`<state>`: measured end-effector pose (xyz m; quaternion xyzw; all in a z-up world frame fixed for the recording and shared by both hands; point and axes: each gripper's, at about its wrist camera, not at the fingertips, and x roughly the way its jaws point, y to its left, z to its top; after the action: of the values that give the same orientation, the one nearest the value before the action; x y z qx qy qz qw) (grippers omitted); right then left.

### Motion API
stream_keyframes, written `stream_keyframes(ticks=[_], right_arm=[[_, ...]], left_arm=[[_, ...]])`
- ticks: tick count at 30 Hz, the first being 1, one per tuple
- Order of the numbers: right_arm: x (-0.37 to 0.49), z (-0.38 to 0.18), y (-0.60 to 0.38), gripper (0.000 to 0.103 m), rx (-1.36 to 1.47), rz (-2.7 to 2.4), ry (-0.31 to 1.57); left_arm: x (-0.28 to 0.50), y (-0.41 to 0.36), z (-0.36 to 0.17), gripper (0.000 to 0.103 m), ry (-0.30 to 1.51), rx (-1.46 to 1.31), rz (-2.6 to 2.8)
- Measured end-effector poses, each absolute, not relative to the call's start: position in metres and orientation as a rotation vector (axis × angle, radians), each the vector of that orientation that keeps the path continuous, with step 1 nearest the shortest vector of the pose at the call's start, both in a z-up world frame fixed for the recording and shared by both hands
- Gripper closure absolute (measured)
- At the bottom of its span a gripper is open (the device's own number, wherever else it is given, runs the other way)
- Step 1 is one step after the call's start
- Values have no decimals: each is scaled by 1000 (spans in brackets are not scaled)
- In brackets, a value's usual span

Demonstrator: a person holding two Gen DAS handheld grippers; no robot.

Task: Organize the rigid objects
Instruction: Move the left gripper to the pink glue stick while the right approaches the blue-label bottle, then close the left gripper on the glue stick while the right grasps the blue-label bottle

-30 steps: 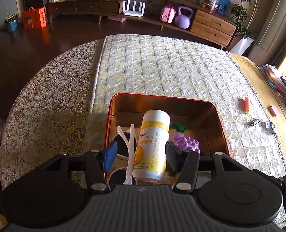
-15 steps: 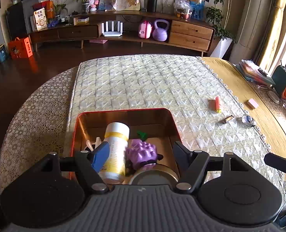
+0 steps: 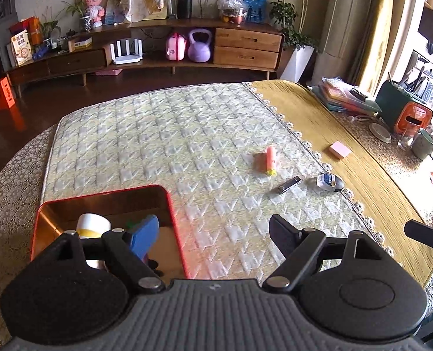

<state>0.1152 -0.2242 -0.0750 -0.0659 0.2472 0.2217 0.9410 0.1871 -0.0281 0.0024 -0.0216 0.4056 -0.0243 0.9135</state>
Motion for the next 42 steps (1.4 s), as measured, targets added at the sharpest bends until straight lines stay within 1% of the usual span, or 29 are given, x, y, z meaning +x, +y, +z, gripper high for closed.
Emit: stream_keyframes(ticks=[13, 17, 24, 31, 36, 38, 42], right_arm=[[179, -102, -277, 1, -167, 358, 559], [199, -113, -282, 1, -163, 351, 613], [237, -132, -285, 2, -187, 367, 647], [270, -149, -280, 8, -207, 388, 671], [287, -157, -278, 15, -205, 391, 681], [293, -161, -278, 21, -199, 383, 691], [301, -168, -276, 29, -195, 376, 703]], left_arm=[[270, -81, -12, 20, 871, -10, -97], [302, -88, -26, 20, 907, -9, -54], [347, -105, -56, 20, 966, 33, -30], [378, -119, -78, 20, 999, 23, -60], [393, -124, -94, 20, 1019, 17, -70], [398, -126, -100, 20, 1024, 18, -78], [403, -129, -111, 20, 1041, 24, -82]])
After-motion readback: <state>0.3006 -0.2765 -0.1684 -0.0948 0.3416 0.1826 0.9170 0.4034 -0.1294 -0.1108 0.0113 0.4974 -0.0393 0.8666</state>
